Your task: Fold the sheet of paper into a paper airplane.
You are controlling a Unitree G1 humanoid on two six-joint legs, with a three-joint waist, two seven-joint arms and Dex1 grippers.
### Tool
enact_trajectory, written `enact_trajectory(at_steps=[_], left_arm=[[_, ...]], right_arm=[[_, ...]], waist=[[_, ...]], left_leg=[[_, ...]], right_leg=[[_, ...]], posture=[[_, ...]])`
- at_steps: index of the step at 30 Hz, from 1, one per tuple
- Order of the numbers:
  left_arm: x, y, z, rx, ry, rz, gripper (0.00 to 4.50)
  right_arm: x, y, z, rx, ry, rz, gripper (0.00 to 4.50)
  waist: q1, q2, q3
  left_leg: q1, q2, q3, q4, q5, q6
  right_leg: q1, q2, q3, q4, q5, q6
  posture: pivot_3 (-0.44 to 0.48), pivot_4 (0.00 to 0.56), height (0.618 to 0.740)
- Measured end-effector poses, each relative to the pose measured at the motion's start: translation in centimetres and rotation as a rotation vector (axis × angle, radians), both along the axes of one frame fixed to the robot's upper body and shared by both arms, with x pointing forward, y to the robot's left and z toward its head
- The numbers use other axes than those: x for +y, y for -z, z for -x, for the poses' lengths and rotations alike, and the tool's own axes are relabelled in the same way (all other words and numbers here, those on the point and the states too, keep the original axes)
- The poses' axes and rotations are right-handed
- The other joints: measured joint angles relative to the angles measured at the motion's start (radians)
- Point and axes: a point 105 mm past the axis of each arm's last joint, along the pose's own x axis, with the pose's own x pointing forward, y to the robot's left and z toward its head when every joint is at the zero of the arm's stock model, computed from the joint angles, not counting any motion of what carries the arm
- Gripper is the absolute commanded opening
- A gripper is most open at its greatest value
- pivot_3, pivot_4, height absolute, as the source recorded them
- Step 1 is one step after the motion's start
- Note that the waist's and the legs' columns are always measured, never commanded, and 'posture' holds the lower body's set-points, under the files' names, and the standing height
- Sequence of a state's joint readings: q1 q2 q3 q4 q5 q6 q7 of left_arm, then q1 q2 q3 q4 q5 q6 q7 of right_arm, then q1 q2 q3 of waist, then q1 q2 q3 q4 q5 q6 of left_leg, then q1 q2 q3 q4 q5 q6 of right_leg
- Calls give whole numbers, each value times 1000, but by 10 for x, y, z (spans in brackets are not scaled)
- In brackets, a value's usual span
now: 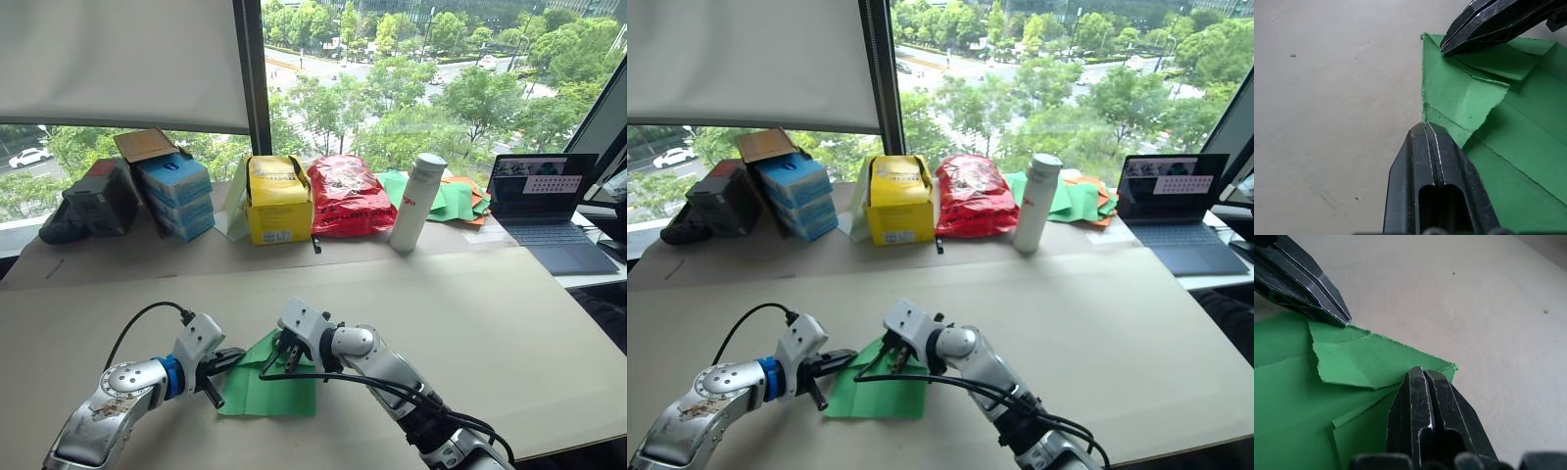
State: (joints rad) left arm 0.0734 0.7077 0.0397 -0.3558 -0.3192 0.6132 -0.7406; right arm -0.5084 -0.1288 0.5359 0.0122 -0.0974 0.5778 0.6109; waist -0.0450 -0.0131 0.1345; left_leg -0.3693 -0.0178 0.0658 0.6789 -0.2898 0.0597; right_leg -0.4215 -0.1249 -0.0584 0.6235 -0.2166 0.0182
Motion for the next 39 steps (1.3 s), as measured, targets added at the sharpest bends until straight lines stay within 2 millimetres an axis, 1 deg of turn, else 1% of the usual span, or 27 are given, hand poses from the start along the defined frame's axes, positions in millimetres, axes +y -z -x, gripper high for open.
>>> enact_trajectory(at_steps=[5, 10, 16, 18, 20, 22, 24, 25, 26, 28, 30, 33, 34, 36, 37, 39], left_arm=[[9, 0, 8, 11, -10, -32, 21], [13, -3, 7, 10, -19, -35, 21], [12, -12, 0, 34, -26, 3, 21], [11, -20, -6, 22, -21, 15, 21], [2, -37, -15, -24, 24, 46, 21], [-7, -47, -19, -51, 73, 64, 21], [-16, -45, -20, -46, 121, 71, 21], [-21, -37, -18, -20, 148, 75, 21], [-25, -26, -16, 12, 165, 72, 21], [-29, -15, -15, 31, 193, 61, 21], [-30, -14, -16, 15, 213, 46, 21], [-32, -10, -18, -1, 238, 27, 21], [-34, -8, -19, -3, 251, 21, 21], [-36, -8, -19, -16, 265, 17, 21], [-38, -7, -19, -14, 272, 19, 21], [-38, -7, -19, -15, 274, 20, 21]], right_arm=[[1, 0, 0, 2, -4, 3, 0], [1, 0, -1, 2, -6, 4, 0], [1, 0, -1, 3, -10, 4, 0], [-1, -2, -2, 0, -5, 0, 0], [-2, -5, -3, -1, -1, -11, 0], [-4, -8, -3, 15, 14, -19, 0], [-7, -11, -3, 33, 23, -34, 0], [-9, -15, -3, 38, 29, -48, 0], [-13, -21, -3, 38, 39, -63, 0], [-21, -33, -3, 28, 48, -88, 0], [-27, -42, -1, 19, 48, -106, 0], [-38, -43, 10, 38, 25, -96, 0], [-48, -41, 18, 46, -1, -70, 0], [-63, -33, 32, 78, -41, -19, 0], [-77, -24, 43, 102, -63, 34, 0], [-90, -11, 53, 153, -75, 86, 0]], waist=[[-1, 0, 0], [0, 0, 0], [2, 0, 0], [5, -2, 1], [7, -3, 2], [9, -4, 2], [10, -4, 3], [11, -4, 3], [11, -4, 3], [11, -5, 3], [16, -5, 3], [28, -4, 3], [33, -4, 3], [37, -4, 3], [42, -4, 3], [43, -4, 3]], left_leg=[[1, 0, 0, -1, -2, -3], [1, 1, 0, -1, -2, -2], [0, 0, -1, 0, -1, -3], [-2, 0, -2, 0, -1, -4], [-4, 0, -2, 0, 2, -9], [-7, -1, -2, 0, 5, -6], [-11, -1, -2, 1, 5, -6], [-12, -1, -2, 0, 5, -6], [-15, -1, -2, 1, 5, -6], [-19, -1, -3, 1, 5, -6], [-18, 0, -3, 1, 5, -6], [-16, 0, -3, 1, 5, -6], [-15, 0, -3, 1, 5, -5], [-12, 0, -4, 2, -1, 4], [-12, 0, -5, 2, -1, 5], [-12, 0, -4, 2, -1, 5]], right_leg=[[0, 0, 0, 0, -1, -1], [0, 1, -1, 1, -1, -2], [0, 1, -3, 1, -1, -2], [-1, 1, -4, 1, -1, -2], [0, 1, -5, 1, -1, -2], [-2, 1, -5, 1, -1, -2], [-4, 2, -6, 1, -1, -2], [-5, 2, -6, 1, -1, -2], [-7, 4, -7, 1, -1, -2], [-9, 9, -7, 2, -1, -2], [-9, 9, -7, 0, -1, -2], [-7, 9, -7, 0, -1, -2], [-5, 9, -7, -1, -1, -2], [-1, 9, -8, -5, -1, -1], [0, 8, -8, -7, -1, -1], [0, 9, -8, -7, -1, 0]], posture=[[0, 150, 740], [0, 150, 740], [0, 150, 740], [0, 150, 740], [0, 150, 740], [0, 150, 740], [0, 150, 740], [0, 150, 740], [0, 150, 740], [0, 150, 740], [0, 150, 740], [0, 150, 740], [0, 150, 740], [0, 150, 740], [0, 150, 740], [0, 150, 740]])
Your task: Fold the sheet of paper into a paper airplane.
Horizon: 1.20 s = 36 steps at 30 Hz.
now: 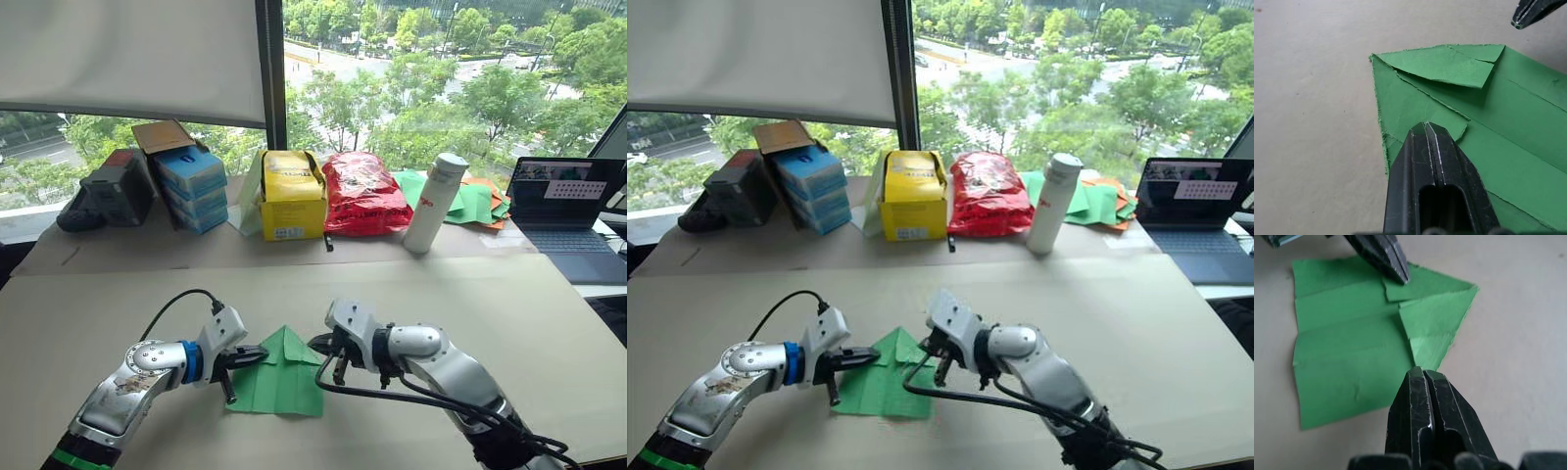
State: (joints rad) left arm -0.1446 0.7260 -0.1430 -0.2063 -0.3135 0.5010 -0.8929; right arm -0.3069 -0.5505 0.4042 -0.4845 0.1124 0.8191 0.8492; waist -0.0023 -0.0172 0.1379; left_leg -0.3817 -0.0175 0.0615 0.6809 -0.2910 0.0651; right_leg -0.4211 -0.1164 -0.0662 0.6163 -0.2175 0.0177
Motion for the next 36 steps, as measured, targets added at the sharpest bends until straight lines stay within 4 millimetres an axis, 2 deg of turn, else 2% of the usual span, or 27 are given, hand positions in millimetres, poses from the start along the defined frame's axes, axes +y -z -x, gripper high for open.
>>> enact_trajectory(at_steps=[4, 7, 10, 15, 18, 30, 33, 36], left_arm=[[-4, -1, -1, -4, 9, 8, 21], [-5, -1, -1, -2, 10, 9, 21], [-5, 0, -1, 0, 9, 8, 21], [-3, 1, -2, 15, -8, 1, 21], [-3, 2, -1, 24, -11, -2, 21], [-3, 1, -1, 23, -9, -9, 21], [-5, -1, -1, 17, 4, -8, 21], [-6, -2, -1, 23, 13, -10, 21]], right_arm=[[-14, 12, 25, 81, -47, 29, 0], [-20, 14, 36, 95, -76, 38, 0], [-16, 16, 38, 68, -100, 30, 0], [11, 23, 28, 14, -89, -52, 0], [19, 25, 25, 6, -93, -68, 0], [20, 24, 22, 1, -93, -79, 0], [12, 21, 28, 17, -100, -76, 0], [6, 8, 47, 53, -189, -80, 0]], waist=[[6, 0, 0], [14, -1, -1], [13, -2, -1], [7, -4, -3], [6, -4, -3], [5, -3, -2], [13, -2, -2], [16, -2, -1]], left_leg=[[0, 1, 0, 0, 0, 0], [0, 1, 0, 1, 0, 0], [1, 1, 0, 1, 0, 0], [6, 6, 1, 1, 1, -3], [11, 9, 1, 1, 2, -3], [13, 13, 1, 1, 0, -5], [12, 13, 1, 1, -1, -4], [9, 13, 1, 1, -2, -4]], right_leg=[[0, 1, 0, 0, 0, 0], [1, 1, 0, 0, 0, 0], [1, 1, 0, 0, 0, 0], [5, 3, 0, 0, 0, 0], [11, 4, -1, -2, 0, -1], [14, 4, 0, -4, 0, -4], [13, 3, 0, -5, 0, -4], [12, 4, -1, -6, 0, -4]], posture=[[0, 150, 740], [0, 150, 740], [0, 150, 740], [0, 150, 740], [0, 150, 740], [0, 150, 740], [0, 150, 740], [0, 150, 740]])
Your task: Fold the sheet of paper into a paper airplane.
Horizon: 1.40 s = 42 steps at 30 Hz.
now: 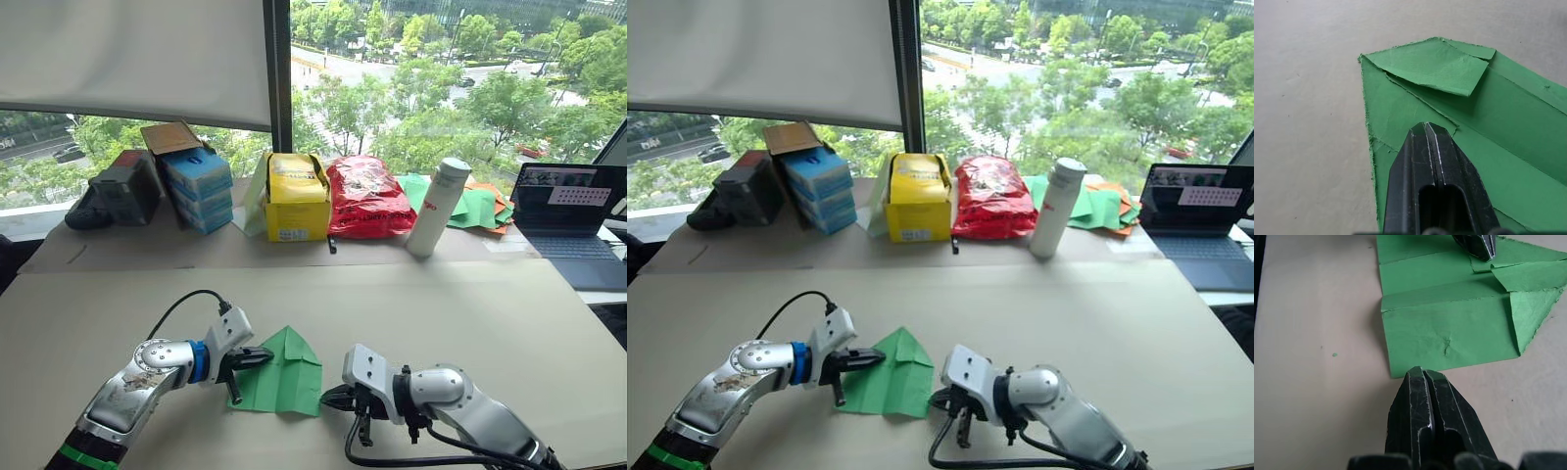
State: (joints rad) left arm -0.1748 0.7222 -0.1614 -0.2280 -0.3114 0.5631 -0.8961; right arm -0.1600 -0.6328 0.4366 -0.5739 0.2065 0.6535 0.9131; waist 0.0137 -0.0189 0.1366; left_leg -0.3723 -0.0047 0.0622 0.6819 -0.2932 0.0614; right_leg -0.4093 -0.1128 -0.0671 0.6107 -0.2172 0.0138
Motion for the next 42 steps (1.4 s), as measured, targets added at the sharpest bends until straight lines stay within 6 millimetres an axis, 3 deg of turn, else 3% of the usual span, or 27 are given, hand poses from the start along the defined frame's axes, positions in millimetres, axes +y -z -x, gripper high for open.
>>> enact_trajectory(at_steps=[3, 13, 24, 29, 42], left_arm=[[-2, 0, 0, 10, 10, -4, 21], [-1, -2, 1, 26, 29, -27, 21], [-2, -3, -3, 48, 67, -42, 21], [-3, -3, -5, 46, 76, -41, 21], [-4, -2, -8, 41, 80, -30, 21]], right_arm=[[6, -8, 15, 13, -84, -18, 0], [47, 15, 29, 12, -74, -48, 0], [39, 19, 15, -153, 93, 10, 0], [22, 17, 7, -170, 238, 29, 0], [13, 18, 2, -170, 395, 9, 0]], waist=[[0, 0, 0], [-2, 0, 0], [1, 0, 0], [3, 0, 0], [5, 0, 0]], left_leg=[[0, 0, 0, 0, 0, 0], [-1, 0, 1, 0, 0, -1], [-1, 0, 1, 1, 1, -3], [0, 0, 1, 2, 1, -3], [1, 0, 1, 2, 1, -2]], right_leg=[[0, 0, 0, 0, 0, 0], [-2, 1, -1, 1, -1, -1], [-2, 5, -2, 2, -1, 0], [-1, 5, -1, 2, -1, 0], [1, 5, -1, 2, -1, 0]], posture=[[0, 150, 740], [0, 150, 740], [0, 150, 740], [0, 150, 740], [0, 150, 740]])
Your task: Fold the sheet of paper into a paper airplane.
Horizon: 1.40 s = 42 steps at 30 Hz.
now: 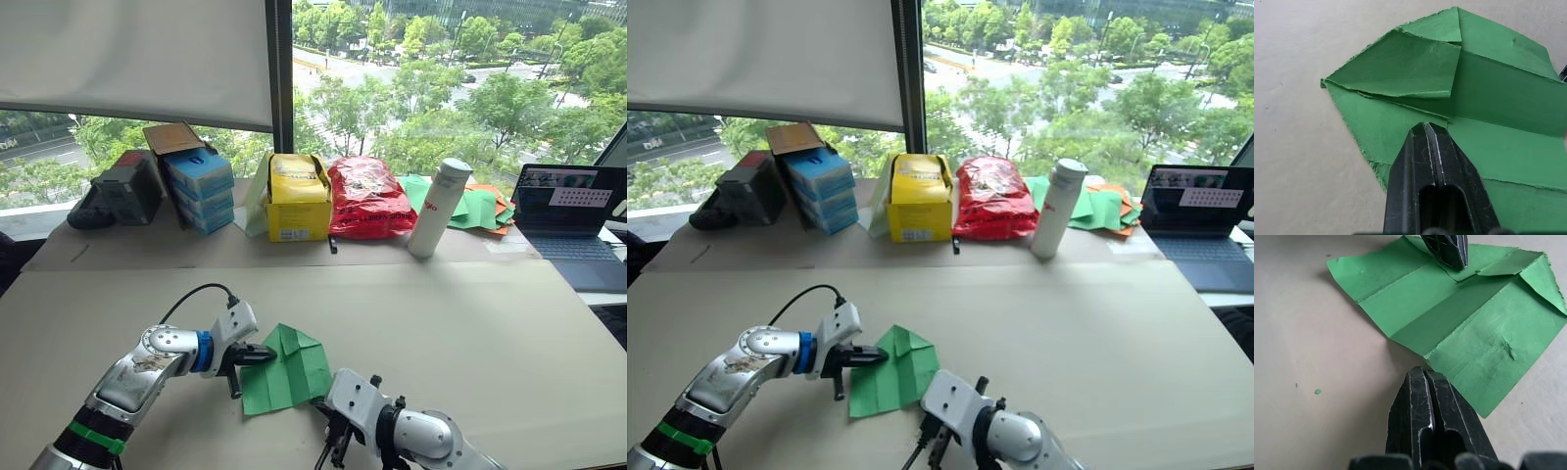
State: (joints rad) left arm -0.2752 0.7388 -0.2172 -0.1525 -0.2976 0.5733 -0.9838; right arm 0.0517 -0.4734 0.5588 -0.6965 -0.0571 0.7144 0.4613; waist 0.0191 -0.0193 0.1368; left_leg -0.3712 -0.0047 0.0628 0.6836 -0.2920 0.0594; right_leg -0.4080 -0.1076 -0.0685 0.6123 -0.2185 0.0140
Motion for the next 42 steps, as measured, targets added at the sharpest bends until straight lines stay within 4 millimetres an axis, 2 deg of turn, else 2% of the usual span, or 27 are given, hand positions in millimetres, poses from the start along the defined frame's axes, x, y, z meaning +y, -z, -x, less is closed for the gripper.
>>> enact_trajectory(at_steps=[8, 11, 22, 33, 38, 42], left_arm=[[1, 0, -1, 4, 4, 2, 21], [1, 0, -1, 5, 3, 2, 21], [1, -1, -2, 1, 4, -2, 21], [-10, -3, -11, -7, 18, 7, 21], [-19, -2, -13, -13, 35, 19, 21], [-24, -1, -16, -24, 46, 26, 21]], right_arm=[[-14, -2, -11, -27, 150, -38, 0], [-17, -2, -16, -6, 228, -111, 0], [9, -18, -33, 36, 245, -396, 0], [30, -25, -52, 18, 98, -414, 0], [35, -17, -55, 41, 81, -397, 0], [39, -18, -54, 39, 60, -396, 0]], waist=[[-1, 0, 0], [-2, 0, 0], [-6, 0, 0], [-7, 1, 0], [-3, 1, 0], [-4, 0, 0]], left_leg=[[0, 0, 0, 0, 0, 0], [0, 1, 0, 0, 0, 0], [0, 0, 0, 0, 0, 0], [-1, 0, 1, 0, 0, 0], [-1, -1, 1, 0, 0, 0], [-1, -1, 1, 1, 0, 0]], right_leg=[[0, 1, 0, 0, 0, 0], [0, 1, 1, 0, 0, 0], [-1, 1, 1, 0, 0, 0], [-2, 4, 1, 1, 0, 0], [-1, 3, 0, 1, 0, 0], [-1, 3, 0, 1, 0, 0]], posture=[[0, 150, 740], [0, 150, 740], [0, 150, 740], [0, 150, 740], [0, 150, 740], [0, 150, 740]])
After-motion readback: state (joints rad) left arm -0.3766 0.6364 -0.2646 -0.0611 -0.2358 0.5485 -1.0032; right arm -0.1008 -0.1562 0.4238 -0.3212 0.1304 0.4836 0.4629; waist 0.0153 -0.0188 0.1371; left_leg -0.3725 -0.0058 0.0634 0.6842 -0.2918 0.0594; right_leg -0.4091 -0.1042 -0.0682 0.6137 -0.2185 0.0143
